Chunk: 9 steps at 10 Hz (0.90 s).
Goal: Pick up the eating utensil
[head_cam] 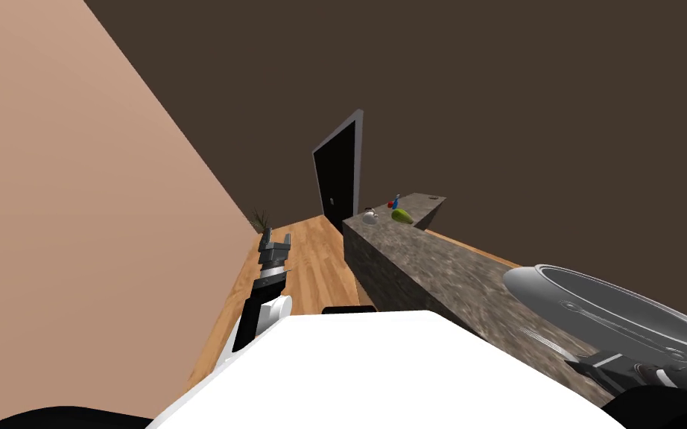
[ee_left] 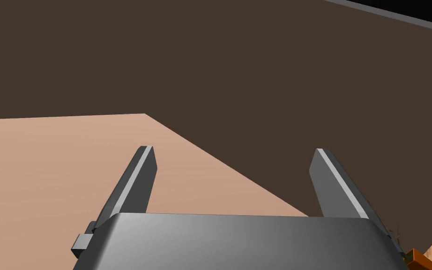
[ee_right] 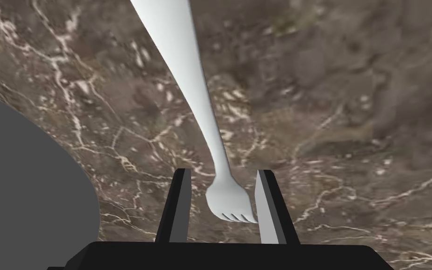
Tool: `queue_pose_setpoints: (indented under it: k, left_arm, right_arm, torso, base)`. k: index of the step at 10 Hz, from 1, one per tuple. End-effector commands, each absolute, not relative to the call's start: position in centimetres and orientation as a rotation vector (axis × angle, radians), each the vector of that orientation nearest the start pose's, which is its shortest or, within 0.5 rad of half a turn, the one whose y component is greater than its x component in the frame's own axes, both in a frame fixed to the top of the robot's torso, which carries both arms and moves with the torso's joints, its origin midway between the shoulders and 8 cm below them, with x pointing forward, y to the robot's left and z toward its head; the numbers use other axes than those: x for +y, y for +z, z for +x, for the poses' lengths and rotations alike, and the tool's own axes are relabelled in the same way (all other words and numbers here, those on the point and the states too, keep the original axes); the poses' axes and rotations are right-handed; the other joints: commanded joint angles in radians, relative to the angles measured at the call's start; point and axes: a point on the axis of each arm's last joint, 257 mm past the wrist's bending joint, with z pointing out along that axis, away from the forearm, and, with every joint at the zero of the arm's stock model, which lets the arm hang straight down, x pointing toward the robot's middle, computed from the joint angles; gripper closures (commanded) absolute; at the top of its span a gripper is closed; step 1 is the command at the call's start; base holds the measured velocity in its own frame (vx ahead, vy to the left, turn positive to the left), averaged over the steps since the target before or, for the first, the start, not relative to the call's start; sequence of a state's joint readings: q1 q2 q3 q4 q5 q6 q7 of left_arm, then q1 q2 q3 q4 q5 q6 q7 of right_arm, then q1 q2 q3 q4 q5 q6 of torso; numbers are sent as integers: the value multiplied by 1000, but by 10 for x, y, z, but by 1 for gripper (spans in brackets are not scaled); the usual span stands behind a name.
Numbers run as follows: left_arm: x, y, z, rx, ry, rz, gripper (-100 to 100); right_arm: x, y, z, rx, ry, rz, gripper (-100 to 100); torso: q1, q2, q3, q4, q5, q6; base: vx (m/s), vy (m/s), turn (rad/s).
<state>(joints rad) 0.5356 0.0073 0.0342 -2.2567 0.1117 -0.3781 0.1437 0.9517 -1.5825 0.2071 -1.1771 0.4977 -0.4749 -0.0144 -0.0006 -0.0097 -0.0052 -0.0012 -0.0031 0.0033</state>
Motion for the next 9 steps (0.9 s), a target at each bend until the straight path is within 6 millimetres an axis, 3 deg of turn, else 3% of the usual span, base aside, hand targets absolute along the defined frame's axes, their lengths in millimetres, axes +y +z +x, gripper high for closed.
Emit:
queue_pose_setpoints:
  k: [1,8,9]
  left_arm:
    - [311,-22,359,611,-1412,-923,0]
    - [311,-22,359,611,-1411,-923,0]
    - [311,-22,359,611,-1412,-923,0]
  right_arm:
    - [-712,-331,51,2902,-284,-337,100]
    - [-715,-320,44,2872,-276,-485,100]
    - [-715,-320,43,2872,-274,-493,0]
  torso:
    - [0,0,0,0,0,0]
    - [1,-1,0,0,1,1]
    - [0,3,1,0,1,-1]
  base:
    - [153,19,-250]
    - [144,24,-185]
    - [11,5,10]
